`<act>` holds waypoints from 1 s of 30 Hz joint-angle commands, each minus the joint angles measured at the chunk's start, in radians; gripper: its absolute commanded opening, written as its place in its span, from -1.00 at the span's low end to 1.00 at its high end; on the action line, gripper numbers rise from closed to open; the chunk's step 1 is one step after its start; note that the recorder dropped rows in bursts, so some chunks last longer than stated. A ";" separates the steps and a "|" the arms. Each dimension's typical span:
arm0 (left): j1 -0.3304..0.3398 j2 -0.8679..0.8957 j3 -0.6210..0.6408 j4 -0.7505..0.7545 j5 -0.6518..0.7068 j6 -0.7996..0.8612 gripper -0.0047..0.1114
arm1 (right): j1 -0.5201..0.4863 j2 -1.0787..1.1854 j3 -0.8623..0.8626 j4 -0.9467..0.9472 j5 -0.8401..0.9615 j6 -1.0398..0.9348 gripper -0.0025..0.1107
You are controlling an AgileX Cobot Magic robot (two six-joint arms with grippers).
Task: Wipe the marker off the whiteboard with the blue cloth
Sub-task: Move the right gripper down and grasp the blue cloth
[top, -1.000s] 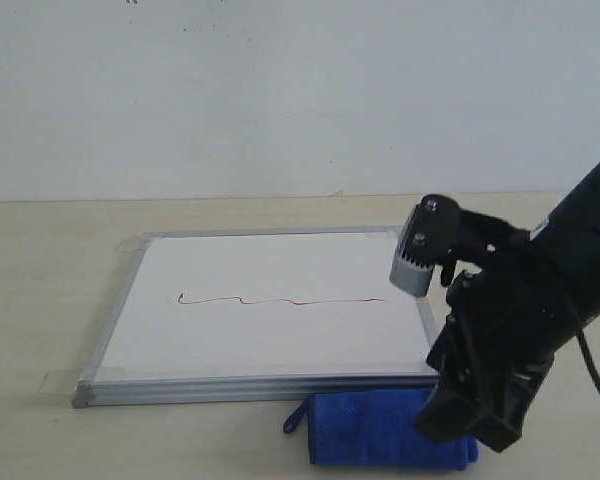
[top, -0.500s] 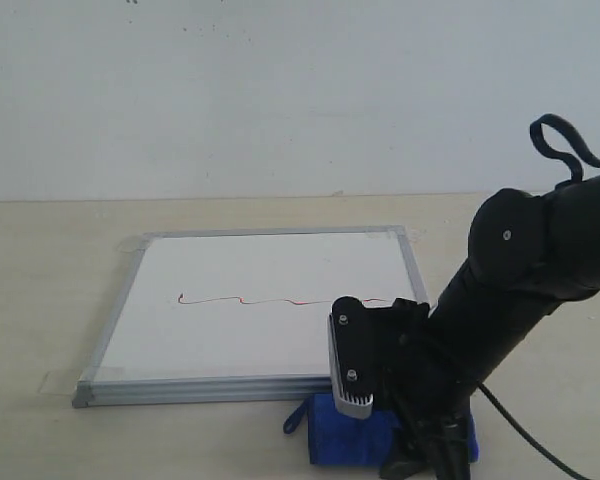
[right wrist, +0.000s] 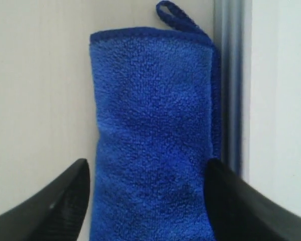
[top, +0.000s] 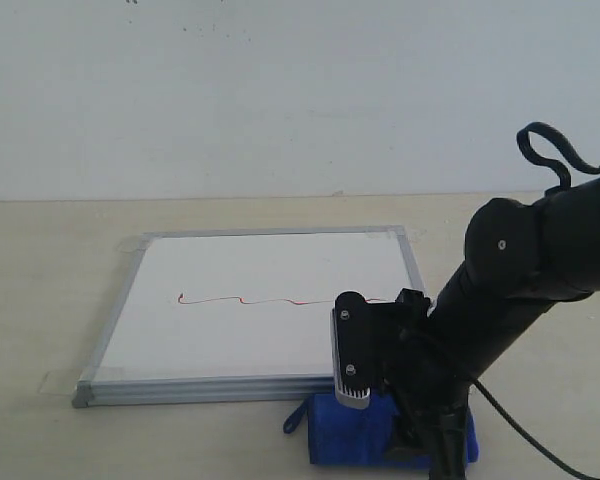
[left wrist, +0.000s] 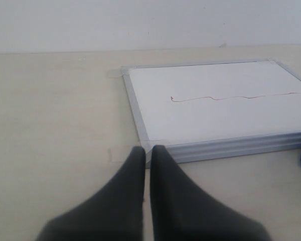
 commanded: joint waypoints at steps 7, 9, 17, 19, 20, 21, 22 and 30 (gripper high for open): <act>0.002 -0.002 -0.002 -0.010 -0.007 0.001 -0.85 | 0.002 0.055 -0.003 -0.007 -0.010 0.009 0.14; 0.002 -0.002 -0.002 -0.010 -0.007 0.001 -0.85 | 0.002 0.062 -0.003 -0.007 -0.025 0.009 0.14; 0.002 -0.002 -0.002 -0.010 -0.007 0.001 -0.85 | 0.002 0.097 -0.003 -0.010 -0.043 0.010 0.14; 0.002 -0.002 -0.002 -0.010 -0.007 0.001 -0.85 | 0.002 0.097 -0.003 -0.010 -0.043 0.013 0.14; 0.002 -0.002 -0.002 -0.010 -0.007 0.001 -0.85 | 0.002 0.097 -0.003 -0.010 -0.041 0.013 0.11; 0.002 -0.002 -0.002 -0.010 -0.007 0.001 -0.85 | 0.002 0.097 -0.003 -0.010 -0.038 0.018 0.03; 0.002 -0.002 -0.002 -0.010 -0.007 0.001 -0.85 | 0.002 0.097 -0.003 -0.010 -0.030 0.020 -0.07; 0.002 -0.002 -0.002 -0.010 -0.007 0.001 -0.85 | 0.002 0.081 -0.006 -0.010 0.031 0.027 -0.95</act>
